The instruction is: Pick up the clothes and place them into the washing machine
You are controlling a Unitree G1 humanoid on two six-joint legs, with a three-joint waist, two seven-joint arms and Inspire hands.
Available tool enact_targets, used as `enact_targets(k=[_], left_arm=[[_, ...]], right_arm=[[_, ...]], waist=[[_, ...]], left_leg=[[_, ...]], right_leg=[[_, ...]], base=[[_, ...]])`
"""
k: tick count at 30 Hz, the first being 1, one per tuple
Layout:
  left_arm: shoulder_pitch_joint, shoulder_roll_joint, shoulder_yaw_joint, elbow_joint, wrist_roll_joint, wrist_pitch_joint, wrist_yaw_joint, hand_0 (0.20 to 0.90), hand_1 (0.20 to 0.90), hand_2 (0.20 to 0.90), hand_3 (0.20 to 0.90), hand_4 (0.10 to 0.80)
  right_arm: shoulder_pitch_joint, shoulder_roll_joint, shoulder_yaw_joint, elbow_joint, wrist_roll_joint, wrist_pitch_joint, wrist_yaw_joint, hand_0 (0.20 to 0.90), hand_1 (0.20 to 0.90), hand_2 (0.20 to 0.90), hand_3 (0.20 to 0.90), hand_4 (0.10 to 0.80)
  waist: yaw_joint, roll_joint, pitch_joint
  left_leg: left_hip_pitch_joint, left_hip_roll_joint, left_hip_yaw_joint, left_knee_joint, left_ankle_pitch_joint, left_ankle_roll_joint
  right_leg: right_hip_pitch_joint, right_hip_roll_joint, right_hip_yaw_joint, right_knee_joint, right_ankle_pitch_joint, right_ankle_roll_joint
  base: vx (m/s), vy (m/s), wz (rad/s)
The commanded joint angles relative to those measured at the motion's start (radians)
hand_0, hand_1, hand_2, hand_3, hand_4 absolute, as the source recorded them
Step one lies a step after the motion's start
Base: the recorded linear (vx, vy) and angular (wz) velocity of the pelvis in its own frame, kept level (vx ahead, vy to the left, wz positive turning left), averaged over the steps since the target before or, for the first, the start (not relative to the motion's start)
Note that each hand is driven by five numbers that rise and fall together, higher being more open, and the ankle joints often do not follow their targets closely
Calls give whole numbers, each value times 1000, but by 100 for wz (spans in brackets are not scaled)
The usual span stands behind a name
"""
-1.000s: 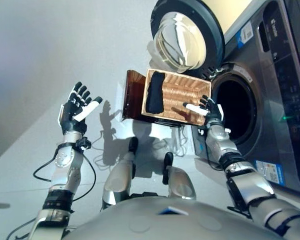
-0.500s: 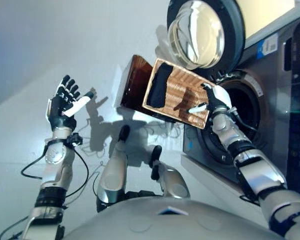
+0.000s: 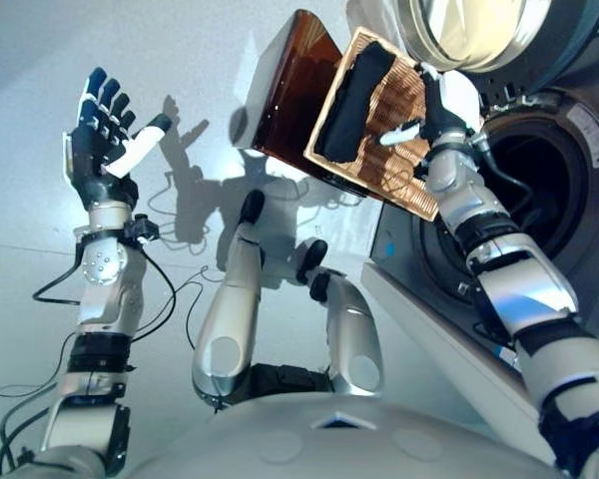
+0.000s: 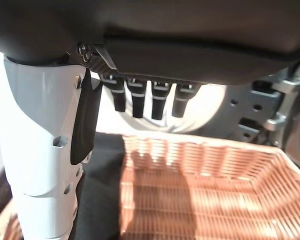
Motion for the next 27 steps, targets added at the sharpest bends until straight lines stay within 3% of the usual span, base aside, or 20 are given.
enact_targets(k=[1, 8, 9, 10, 11, 12, 14, 23, 24, 25, 27], left_arm=[[28, 35, 25, -161, 42, -129, 18, 900, 900, 900, 900, 800], [-2, 60, 19, -183, 39, -138, 32, 900, 900, 900, 900, 800], [-3, 63, 21, -187, 40, -140, 35, 900, 900, 900, 900, 800], [-6, 66, 21, -192, 41, -140, 37, 900, 900, 900, 900, 800], [-9, 67, 21, -193, 43, -140, 38, 900, 900, 900, 900, 800], [-18, 71, 21, -198, 44, -142, 42, 900, 900, 900, 900, 800], [-18, 73, 21, -203, 45, -142, 42, 900, 900, 900, 900, 800], [-38, 93, 22, -209, 45, -152, 47, 900, 900, 900, 900, 800], [-41, 95, 21, -210, 46, -152, 48, 900, 900, 900, 900, 800], [-45, 95, 18, -209, 45, -153, 49, 900, 900, 900, 900, 800], [-48, 95, 15, -210, 43, -153, 49, 900, 900, 900, 900, 800]], right_arm=[[-64, -18, 23, 83, 84, -5, -77, 900, 900, 900, 900, 800], [-159, -4, 27, 197, 172, -9, -67, 900, 900, 900, 900, 800], [-165, -2, 29, 205, 178, -9, -68, 900, 900, 900, 900, 800], [-175, -4, 33, 214, 182, -9, -67, 900, 900, 900, 900, 800], [-181, -1, 35, 221, 187, -9, -67, 900, 900, 900, 900, 800], [-186, -1, 33, 235, 196, -10, -66, 900, 900, 900, 900, 800], [-188, 0, 36, 241, 199, -9, -65, 900, 900, 900, 900, 800], [-204, -13, 19, 310, 234, 0, -49, 900, 900, 900, 900, 800], [-205, -16, 15, 320, 239, 4, -47, 694, 694, 694, 694, 653], [-211, -20, 12, 330, 242, 7, -48, 414, 414, 414, 414, 453], [-213, -23, 12, 343, 239, 14, -44, 230, 230, 230, 230, 322]], waist=[[4, 10, -112], [14, 26, -111], [17, 28, -115], [20, 30, -110], [21, 32, -114], [27, 35, -106], [28, 37, -111], [59, 63, -102], [62, 65, -100], [65, 68, -99], [68, 74, -97]], left_leg=[[-32, -8, 44, 150, -165, -42], [-73, -17, 38, 182, -176, -40], [-68, -16, 37, 197, -215, -38], [-88, -21, 36, 196, -180, -38], [-78, -19, 34, 205, -215, -37], [-101, -25, 31, 202, -180, -36], [-96, -25, 28, 214, -219, -35], [-129, -55, 6, 195, -195, -32], [-133, -58, 3, 192, -192, -31], [-135, -61, 1, 189, -190, -31], [-139, -64, 1, 183, -185, -31]], right_leg=[[-120, 3, 12, -11, 141, 49], [-159, 0, 2, 25, 122, 45], [-157, 3, 4, 46, 88, 52], [-172, 1, 0, 43, 114, 45], [-166, 3, 2, 60, 82, 51], [-181, -2, -5, 56, 108, 45], [-176, 0, -3, 75, 72, 52], [-200, -22, -25, 98, 57, 49], [-202, -25, -26, 96, 57, 49], [-208, -27, -26, 100, 55, 48], [-213, -31, -26, 107, 51, 47]], base=[[0, 0, 0], [13, 1, -1], [-1, 2, 7], [101, -10, 10], [-108, -11, 15], [100, -32, 13], [57, -31, 20], [0, -15, 20], [-6, 0, 17], [-3, -2, 10], [3, 6, 7]])
